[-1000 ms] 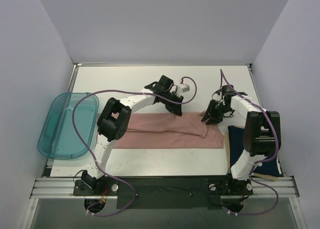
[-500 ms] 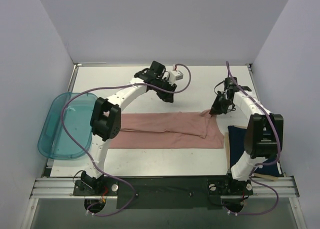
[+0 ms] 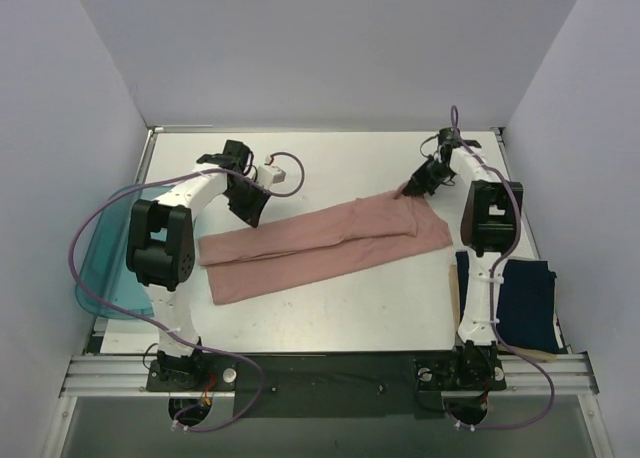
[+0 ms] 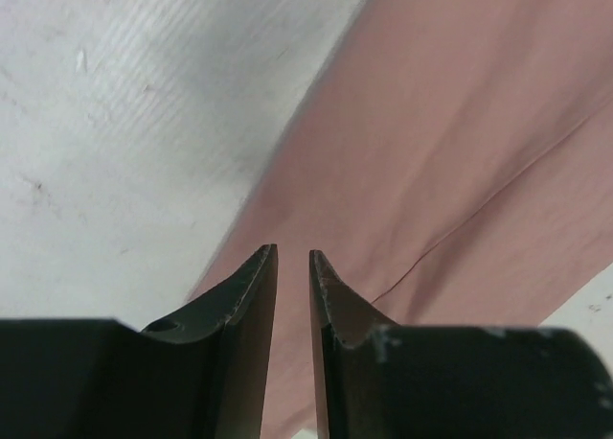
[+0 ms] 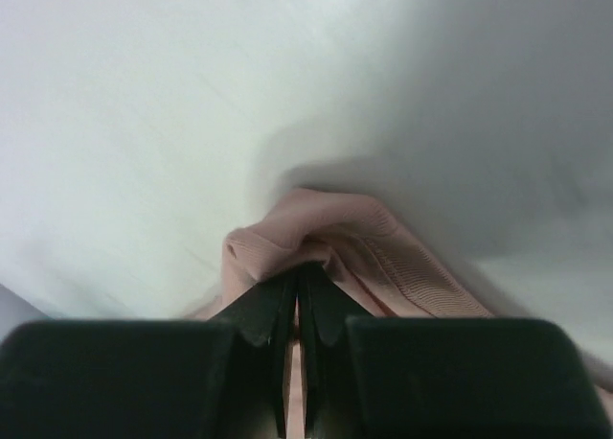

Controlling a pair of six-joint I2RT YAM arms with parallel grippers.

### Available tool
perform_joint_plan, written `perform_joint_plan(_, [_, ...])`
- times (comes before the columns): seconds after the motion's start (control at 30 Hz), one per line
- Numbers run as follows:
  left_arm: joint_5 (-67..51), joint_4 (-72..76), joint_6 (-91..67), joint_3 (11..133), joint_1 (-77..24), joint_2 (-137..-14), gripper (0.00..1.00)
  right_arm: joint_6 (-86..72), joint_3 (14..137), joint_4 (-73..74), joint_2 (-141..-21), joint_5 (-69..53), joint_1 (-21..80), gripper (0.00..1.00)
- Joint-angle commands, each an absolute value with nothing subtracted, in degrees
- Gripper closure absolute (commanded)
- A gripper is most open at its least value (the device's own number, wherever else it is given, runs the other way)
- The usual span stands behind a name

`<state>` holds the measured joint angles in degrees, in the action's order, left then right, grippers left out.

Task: Fold and stack the t-shirts
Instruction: Rotate the tshirt 90 degrees

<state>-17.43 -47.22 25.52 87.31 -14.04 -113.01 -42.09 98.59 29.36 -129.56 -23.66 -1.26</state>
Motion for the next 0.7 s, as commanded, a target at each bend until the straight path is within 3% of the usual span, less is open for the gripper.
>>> perform_joint_plan(0.0, [-10.82, -49.30, 29.79, 86.23, -11.87, -109.51, 0.70, -48.60, 120.72, 32.78, -141.66, -22.93, -0.35, 1.00])
perform_joint_plan(0.1, [-10.45, -50.71, 32.33, 82.90, -11.86, -108.73, 0.71, -51.85, 138.98, 30.95, -150.96, -26.09, -0.35, 1.00])
perform_joint_plan(0.2, [-8.97, -49.66, 33.40, 78.59, -11.69, -107.75, 0.71, -51.77, 140.90, 23.66, -148.39, -29.09, -0.35, 0.98])
perform_joint_plan(0.4, [-7.29, -48.08, 34.89, 71.55, -11.51, -107.05, 0.71, -40.19, 121.49, 20.11, -129.68, -24.35, -2.37, 0.80])
perform_joint_plan(0.53, [-9.40, -47.99, 35.68, 66.72, -12.21, -105.03, 0.71, -39.46, 102.63, 23.98, -120.79, -20.31, -3.95, 0.82])
perform_joint_plan(0.67, [-15.01, -50.36, 38.23, 61.44, -14.76, -101.35, 0.71, -41.66, 90.91, 25.31, -118.39, -19.42, -5.01, 0.90])
